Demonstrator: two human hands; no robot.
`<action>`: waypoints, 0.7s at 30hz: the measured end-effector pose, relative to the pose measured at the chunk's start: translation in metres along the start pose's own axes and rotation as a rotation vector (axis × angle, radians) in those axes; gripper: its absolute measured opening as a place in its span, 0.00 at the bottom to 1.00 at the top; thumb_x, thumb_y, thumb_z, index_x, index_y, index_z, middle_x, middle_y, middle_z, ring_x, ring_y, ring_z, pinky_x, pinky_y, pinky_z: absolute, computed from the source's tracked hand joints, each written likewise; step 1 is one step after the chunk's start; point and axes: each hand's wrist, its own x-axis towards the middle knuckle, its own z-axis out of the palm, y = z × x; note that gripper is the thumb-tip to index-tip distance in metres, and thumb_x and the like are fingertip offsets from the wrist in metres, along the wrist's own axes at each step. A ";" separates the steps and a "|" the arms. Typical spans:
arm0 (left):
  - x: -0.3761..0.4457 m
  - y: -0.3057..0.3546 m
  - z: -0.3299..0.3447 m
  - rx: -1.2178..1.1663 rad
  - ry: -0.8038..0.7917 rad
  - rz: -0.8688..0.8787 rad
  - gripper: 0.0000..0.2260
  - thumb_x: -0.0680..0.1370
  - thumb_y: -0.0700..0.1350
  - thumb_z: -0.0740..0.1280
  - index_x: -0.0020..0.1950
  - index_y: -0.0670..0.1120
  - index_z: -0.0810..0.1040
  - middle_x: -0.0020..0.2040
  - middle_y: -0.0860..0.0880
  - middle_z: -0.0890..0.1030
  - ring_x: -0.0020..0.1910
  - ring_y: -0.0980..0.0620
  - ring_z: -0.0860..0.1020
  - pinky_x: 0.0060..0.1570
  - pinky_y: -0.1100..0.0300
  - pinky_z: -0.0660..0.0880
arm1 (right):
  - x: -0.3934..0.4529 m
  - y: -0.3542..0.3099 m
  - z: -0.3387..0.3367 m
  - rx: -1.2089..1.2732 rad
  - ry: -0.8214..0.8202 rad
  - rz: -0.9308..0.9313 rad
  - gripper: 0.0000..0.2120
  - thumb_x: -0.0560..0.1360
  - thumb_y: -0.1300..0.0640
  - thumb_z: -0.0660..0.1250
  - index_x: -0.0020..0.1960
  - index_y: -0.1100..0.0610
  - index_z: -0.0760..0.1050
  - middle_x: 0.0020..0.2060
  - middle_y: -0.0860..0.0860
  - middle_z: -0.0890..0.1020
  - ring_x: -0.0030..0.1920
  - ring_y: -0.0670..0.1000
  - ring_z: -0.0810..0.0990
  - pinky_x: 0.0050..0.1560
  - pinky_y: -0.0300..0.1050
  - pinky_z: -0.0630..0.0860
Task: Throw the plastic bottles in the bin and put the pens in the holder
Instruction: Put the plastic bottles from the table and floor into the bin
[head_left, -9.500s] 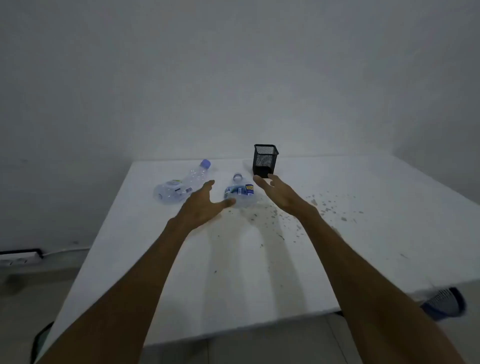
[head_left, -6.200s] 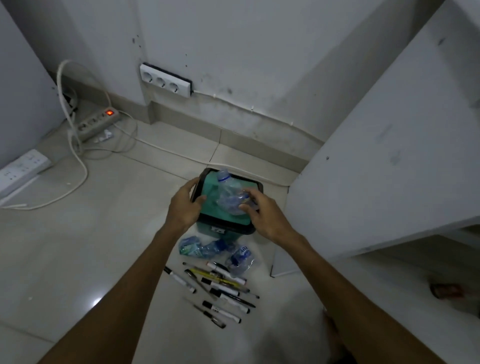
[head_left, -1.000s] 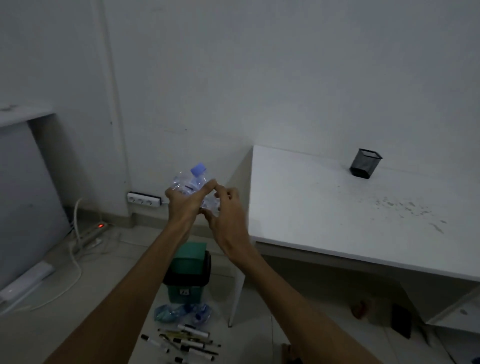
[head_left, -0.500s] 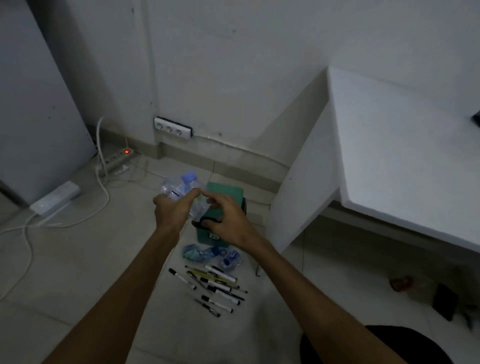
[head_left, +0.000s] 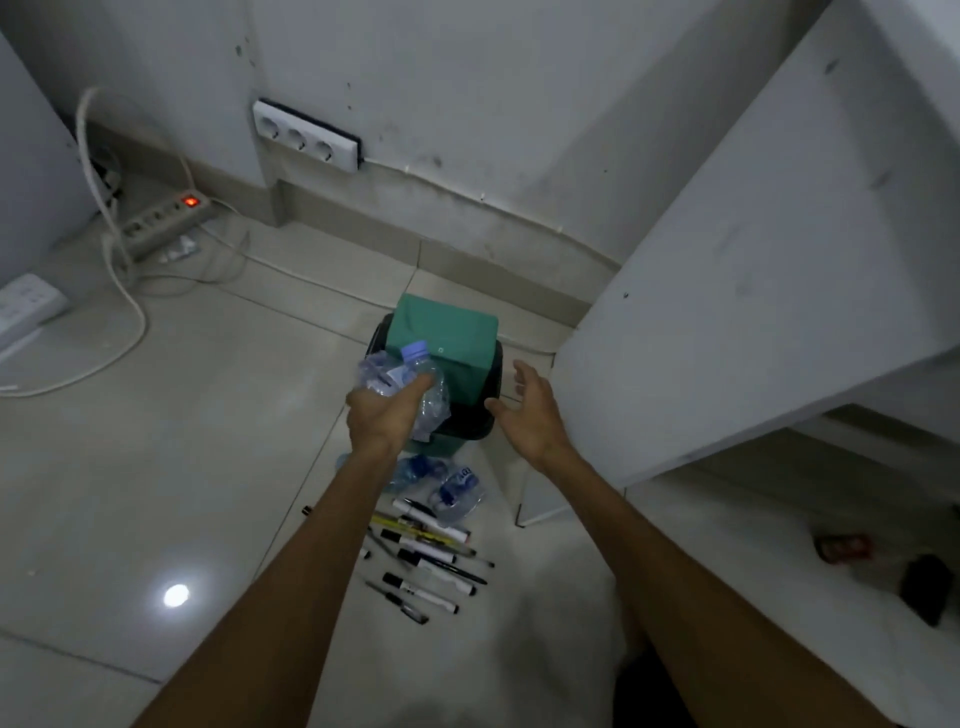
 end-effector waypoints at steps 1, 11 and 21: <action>0.003 -0.002 0.005 0.019 -0.010 -0.009 0.31 0.69 0.52 0.76 0.66 0.39 0.70 0.57 0.44 0.77 0.49 0.47 0.74 0.47 0.59 0.72 | 0.004 0.003 0.001 0.019 0.002 0.021 0.29 0.76 0.60 0.68 0.74 0.56 0.61 0.69 0.58 0.68 0.68 0.54 0.69 0.69 0.46 0.67; 0.018 -0.020 0.042 0.041 0.106 -0.120 0.36 0.68 0.59 0.74 0.67 0.37 0.70 0.65 0.38 0.74 0.62 0.39 0.74 0.57 0.51 0.74 | 0.024 0.019 0.018 0.197 -0.018 0.022 0.21 0.76 0.69 0.63 0.68 0.60 0.69 0.59 0.54 0.78 0.57 0.50 0.77 0.53 0.36 0.74; 0.022 -0.023 0.052 -0.139 0.206 -0.202 0.48 0.53 0.59 0.82 0.64 0.45 0.61 0.62 0.37 0.74 0.53 0.37 0.80 0.51 0.42 0.80 | 0.030 0.032 0.027 0.211 -0.009 -0.034 0.19 0.77 0.69 0.62 0.67 0.59 0.72 0.54 0.48 0.78 0.45 0.36 0.75 0.42 0.19 0.70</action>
